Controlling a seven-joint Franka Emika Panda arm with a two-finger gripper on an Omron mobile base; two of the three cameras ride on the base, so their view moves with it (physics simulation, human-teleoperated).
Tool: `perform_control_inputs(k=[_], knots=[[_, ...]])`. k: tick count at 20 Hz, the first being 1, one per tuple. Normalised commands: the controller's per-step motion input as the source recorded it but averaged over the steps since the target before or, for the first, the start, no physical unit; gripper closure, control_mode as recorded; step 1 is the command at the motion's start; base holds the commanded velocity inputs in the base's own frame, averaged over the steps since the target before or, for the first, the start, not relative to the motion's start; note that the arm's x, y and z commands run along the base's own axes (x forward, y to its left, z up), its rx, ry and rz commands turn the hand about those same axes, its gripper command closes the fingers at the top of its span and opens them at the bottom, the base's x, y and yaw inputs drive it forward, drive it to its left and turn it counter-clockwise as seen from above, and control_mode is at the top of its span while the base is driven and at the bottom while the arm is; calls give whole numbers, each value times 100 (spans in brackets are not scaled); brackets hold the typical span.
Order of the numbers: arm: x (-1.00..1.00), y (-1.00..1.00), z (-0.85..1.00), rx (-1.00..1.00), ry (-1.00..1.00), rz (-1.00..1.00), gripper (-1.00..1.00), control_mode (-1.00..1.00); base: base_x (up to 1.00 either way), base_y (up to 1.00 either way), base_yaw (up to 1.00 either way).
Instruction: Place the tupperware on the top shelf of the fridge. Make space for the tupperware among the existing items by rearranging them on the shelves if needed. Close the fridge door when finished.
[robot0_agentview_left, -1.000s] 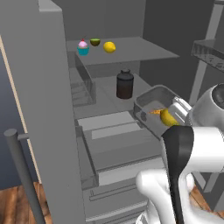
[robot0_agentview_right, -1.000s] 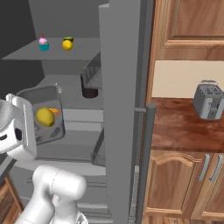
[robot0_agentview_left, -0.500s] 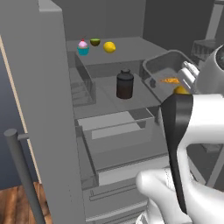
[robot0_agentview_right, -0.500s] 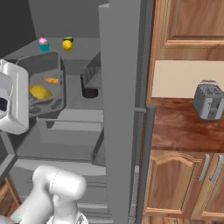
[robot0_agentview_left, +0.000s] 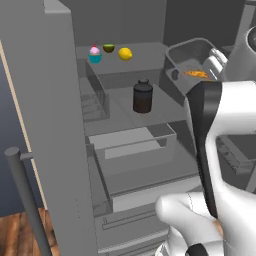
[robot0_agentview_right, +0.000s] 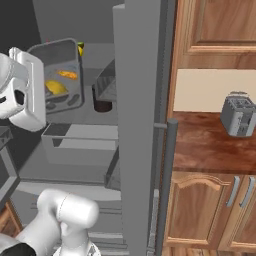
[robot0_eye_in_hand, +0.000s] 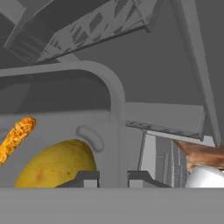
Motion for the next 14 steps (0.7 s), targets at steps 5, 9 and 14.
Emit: perform_control_inputs(k=[5,9,14], knots=[[79,0,0,0,-7,0,100,-100,0,0,0],[88,0,3,0,2,-1,100,-100,0,0,0],[80,0,19,0,0,-2,100,-100,0,0,0]])
